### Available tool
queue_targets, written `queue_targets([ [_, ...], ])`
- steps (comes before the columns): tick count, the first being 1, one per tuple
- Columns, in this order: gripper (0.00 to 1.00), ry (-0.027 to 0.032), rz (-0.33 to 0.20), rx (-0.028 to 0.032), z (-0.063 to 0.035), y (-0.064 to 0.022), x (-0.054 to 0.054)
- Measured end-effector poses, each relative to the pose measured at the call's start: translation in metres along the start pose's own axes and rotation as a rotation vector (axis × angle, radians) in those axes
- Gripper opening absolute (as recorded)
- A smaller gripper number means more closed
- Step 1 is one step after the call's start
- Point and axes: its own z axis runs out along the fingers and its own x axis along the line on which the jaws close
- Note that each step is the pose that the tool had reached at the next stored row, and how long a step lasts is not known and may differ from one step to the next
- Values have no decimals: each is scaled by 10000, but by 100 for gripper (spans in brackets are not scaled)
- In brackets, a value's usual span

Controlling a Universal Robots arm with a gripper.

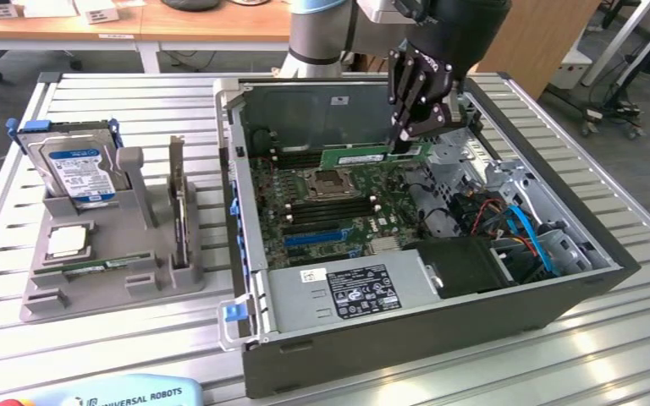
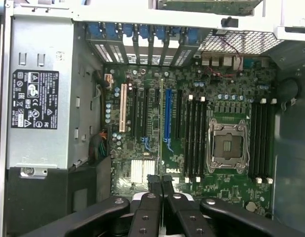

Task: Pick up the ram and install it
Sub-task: 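Pick up the ram and move it above insertion slot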

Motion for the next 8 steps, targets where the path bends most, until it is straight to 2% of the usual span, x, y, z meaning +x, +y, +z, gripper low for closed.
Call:
queue_targets([
  [8, 12, 0, 35, 2, 27, -5, -159],
])
